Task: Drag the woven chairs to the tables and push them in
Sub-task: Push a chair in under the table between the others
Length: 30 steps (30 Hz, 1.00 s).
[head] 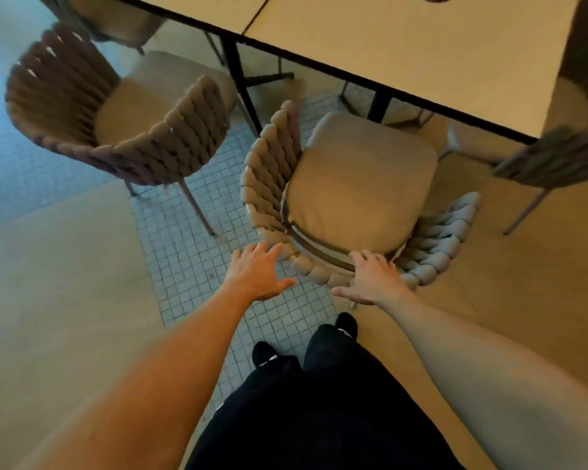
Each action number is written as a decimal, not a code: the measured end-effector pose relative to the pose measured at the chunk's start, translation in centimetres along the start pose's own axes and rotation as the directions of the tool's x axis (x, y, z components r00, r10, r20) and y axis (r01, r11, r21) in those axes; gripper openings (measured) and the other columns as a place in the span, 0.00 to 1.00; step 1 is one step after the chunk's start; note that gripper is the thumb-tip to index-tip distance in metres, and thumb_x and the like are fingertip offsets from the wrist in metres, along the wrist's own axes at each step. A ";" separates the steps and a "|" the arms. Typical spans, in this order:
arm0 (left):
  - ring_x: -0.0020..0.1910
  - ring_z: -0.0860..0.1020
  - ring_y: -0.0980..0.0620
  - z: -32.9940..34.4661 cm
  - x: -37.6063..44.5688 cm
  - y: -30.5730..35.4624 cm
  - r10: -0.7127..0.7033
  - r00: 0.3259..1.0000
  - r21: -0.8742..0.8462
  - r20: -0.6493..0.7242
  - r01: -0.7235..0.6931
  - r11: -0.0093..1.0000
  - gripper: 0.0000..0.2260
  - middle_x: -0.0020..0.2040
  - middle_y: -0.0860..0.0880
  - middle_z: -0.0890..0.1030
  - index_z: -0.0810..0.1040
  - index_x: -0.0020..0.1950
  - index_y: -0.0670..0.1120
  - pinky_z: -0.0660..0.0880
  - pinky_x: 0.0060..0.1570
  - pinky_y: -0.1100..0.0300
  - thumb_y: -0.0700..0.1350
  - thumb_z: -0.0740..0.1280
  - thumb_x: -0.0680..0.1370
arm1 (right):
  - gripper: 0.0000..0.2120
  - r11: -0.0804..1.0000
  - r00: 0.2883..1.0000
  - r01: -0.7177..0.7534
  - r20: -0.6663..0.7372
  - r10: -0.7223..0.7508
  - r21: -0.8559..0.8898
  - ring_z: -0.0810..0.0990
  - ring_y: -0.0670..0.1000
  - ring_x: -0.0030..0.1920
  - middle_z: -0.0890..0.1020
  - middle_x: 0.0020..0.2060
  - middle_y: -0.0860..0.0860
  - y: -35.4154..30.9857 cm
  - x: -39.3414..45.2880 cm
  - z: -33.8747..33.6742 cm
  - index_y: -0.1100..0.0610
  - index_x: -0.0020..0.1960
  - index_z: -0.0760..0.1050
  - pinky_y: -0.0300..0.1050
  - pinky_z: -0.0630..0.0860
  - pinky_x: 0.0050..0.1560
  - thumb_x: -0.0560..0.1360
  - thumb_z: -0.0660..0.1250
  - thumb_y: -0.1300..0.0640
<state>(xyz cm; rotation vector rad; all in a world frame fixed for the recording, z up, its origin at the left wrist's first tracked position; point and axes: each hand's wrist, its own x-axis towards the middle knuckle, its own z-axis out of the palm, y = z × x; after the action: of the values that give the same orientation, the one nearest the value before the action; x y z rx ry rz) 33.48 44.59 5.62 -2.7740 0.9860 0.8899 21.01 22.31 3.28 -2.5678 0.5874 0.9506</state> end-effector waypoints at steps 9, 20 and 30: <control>0.77 0.61 0.43 -1.3 7.3 -0.9 0.214 0.968 0.220 0.127 -0.238 0.946 0.45 0.78 0.46 0.63 0.54 0.82 0.53 0.58 0.75 0.41 0.72 0.66 0.71 | 0.47 0.990 0.993 -0.120 0.021 0.118 0.069 0.66 0.60 0.73 0.71 0.73 0.54 0.0 1.5 1.8 0.51 0.77 0.61 0.63 0.66 0.70 0.67 0.69 0.26; 0.75 0.64 0.44 0.9 12.8 -3.3 0.288 0.916 0.410 0.281 -0.386 0.826 0.33 0.73 0.49 0.72 0.65 0.77 0.57 0.44 0.75 0.32 0.68 0.66 0.74 | 0.30 0.989 0.985 -0.141 0.103 0.135 0.053 0.73 0.61 0.66 0.78 0.65 0.54 -1.3 4.5 5.8 0.52 0.68 0.68 0.57 0.71 0.63 0.74 0.68 0.34; 0.67 0.73 0.44 1.7 8.9 -3.5 0.269 0.917 0.444 0.293 -0.380 0.812 0.20 0.62 0.49 0.79 0.78 0.65 0.56 0.52 0.73 0.32 0.64 0.67 0.76 | 0.27 0.989 0.987 -0.138 0.089 0.133 0.050 0.72 0.62 0.65 0.79 0.61 0.56 -3.1 1.4 8.5 0.51 0.66 0.69 0.57 0.73 0.62 0.76 0.67 0.36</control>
<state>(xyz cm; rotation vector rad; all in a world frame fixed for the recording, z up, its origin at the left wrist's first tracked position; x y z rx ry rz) 40.31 42.85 -1.08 -2.0667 1.4400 0.8068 18.93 28.38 -3.18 -2.4499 0.7610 1.0669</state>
